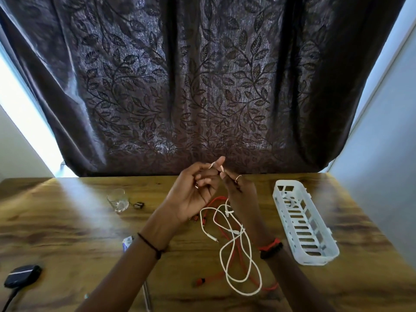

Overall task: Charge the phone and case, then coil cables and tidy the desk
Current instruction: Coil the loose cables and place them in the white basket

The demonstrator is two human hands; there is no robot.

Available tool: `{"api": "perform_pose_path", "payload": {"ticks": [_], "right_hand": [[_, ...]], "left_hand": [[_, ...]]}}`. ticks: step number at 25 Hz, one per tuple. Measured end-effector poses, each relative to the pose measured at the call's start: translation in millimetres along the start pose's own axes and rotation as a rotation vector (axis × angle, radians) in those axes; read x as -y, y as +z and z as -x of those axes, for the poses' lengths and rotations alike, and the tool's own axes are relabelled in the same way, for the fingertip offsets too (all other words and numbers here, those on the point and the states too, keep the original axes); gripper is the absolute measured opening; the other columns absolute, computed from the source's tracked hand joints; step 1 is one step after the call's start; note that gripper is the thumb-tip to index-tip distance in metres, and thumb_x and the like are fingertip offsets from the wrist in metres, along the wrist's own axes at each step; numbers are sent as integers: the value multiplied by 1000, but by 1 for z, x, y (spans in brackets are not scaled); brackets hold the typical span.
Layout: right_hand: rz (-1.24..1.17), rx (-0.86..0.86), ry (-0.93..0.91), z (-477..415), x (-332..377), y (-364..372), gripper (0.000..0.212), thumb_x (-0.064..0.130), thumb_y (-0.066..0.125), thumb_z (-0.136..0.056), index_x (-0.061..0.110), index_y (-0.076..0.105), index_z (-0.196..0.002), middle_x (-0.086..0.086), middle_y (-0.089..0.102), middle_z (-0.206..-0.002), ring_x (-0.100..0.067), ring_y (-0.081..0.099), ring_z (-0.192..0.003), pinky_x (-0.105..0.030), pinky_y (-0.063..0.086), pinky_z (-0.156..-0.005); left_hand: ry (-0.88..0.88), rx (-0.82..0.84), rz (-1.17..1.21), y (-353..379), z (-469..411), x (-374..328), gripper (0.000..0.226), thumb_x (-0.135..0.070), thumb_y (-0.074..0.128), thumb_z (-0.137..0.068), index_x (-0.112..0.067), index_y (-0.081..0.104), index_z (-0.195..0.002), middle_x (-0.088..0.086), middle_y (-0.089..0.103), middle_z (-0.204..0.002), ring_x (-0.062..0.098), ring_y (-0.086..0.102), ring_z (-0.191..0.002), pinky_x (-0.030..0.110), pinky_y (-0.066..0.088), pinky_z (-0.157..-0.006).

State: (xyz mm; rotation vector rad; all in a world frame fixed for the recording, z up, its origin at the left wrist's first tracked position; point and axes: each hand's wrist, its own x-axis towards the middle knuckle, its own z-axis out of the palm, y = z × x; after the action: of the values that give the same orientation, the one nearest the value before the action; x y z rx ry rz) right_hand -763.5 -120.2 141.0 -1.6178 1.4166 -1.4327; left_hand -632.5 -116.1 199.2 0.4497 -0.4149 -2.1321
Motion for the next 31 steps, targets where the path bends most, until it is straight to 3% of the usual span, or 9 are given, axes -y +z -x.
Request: {"api": "perform_pose_path", "payload": {"ticks": [4, 8, 14, 16, 19, 22, 25, 27, 31], "right_hand": [[-133, -65, 85, 21, -10, 4, 14, 18, 58, -91, 11, 54, -103, 0, 61, -57, -10, 52, -39, -20, 41, -42], [-22, -106, 131, 44, -26, 1, 7, 22, 62, -88, 20, 57, -83, -2, 62, -55, -6, 53, -40, -20, 42, -43], [367, 92, -91, 72, -31, -3, 37, 36, 40, -90, 32, 59, -121, 14, 69, -77, -8, 63, -64, -31, 53, -58], [531, 154, -217, 72, -22, -5, 40, 31, 38, -89, 33, 56, -124, 6, 73, -93, -16, 67, -71, -30, 54, -58], [648, 128, -319, 67, -6, -13, 31, 31, 49, -90, 33, 60, -119, 1, 72, -79, -16, 65, -61, -26, 49, -50], [542, 124, -194, 57, 10, -32, 36, 43, 40, -93, 29, 59, -120, 0, 71, -88, -18, 67, -77, -34, 54, -66], [479, 32, -205, 43, 15, -51, 41, 47, 36, -90, 27, 64, -113, 7, 69, -99, -4, 62, -86, -16, 48, -78], [468, -34, -275, 32, 15, -56, 30, 36, 47, -92, 22, 68, -108, 10, 63, -99, 2, 57, -88, -4, 42, -76], [429, -88, -339, 19, 17, -51, 20, 18, 55, -92, 18, 69, -107, 7, 60, -96, 3, 57, -83, -4, 40, -69]], "left_hand": [[129, 37, 42, -2, -6, -4, 44, 4, 41, -83, 6, 49, -126, -6, 51, -66, 3, 48, -49, 16, 51, -59], [290, 124, -13, 1, -12, -27, 49, -3, 40, -85, -2, 43, -134, -12, 57, -69, -1, 57, -59, 16, 52, -71], [485, 159, -264, 7, -24, -43, 39, -12, 36, -98, -7, 41, -137, -12, 63, -81, -1, 60, -69, 16, 52, -78], [566, 145, -442, 10, -29, -32, 36, -11, 35, -99, -14, 42, -135, -8, 65, -83, 2, 62, -75, 19, 51, -87], [735, 96, -953, 7, -35, -20, 44, -6, 34, -100, -20, 29, -141, 6, 68, -88, 12, 67, -85, 18, 49, -87], [854, -6, -1474, -10, -41, -15, 52, -7, 36, -100, -24, 18, -146, 6, 69, -87, 11, 69, -83, 13, 47, -85], [664, 7, -1681, -32, -39, -14, 44, 1, 38, -97, -16, 41, -137, 1, 65, -86, 10, 65, -82, 25, 51, -89], [437, 29, -1749, -43, -34, -11, 25, 4, 39, -95, -7, 56, -111, -5, 65, -89, 4, 62, -75, 32, 52, -80], [12, 117, -1352, -47, -16, -1, 40, 4, 37, -93, -20, 68, -86, -4, 47, -58, 4, 35, -44, 26, 28, -48]]}}
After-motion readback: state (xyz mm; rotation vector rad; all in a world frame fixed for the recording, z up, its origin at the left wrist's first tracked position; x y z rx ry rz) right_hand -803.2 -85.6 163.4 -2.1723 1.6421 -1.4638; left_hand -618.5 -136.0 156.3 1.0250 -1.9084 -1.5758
